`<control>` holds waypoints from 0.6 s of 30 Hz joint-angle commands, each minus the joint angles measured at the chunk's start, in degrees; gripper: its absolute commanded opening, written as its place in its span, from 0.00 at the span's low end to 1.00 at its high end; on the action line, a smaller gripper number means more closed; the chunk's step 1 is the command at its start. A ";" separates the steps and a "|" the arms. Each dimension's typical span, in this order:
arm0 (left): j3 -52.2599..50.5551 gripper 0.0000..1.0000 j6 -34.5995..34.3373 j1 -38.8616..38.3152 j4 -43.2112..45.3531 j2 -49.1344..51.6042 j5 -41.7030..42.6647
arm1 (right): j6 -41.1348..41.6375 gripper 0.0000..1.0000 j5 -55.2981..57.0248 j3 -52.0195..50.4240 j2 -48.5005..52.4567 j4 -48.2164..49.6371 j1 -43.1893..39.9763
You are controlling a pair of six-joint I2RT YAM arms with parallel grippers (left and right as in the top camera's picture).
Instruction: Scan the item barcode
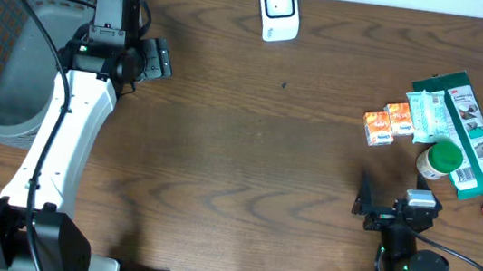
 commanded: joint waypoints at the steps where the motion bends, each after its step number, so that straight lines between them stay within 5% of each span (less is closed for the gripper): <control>1: 1.42 0.86 -0.46 0.15 -0.02 -1.11 -0.35 | 0.42 0.99 1.31 -0.09 -0.42 -0.37 0.35; 18: 1.42 0.86 -0.46 0.15 -0.02 -1.11 -0.35 | 0.39 0.99 1.33 -0.07 -0.39 -0.35 -1.33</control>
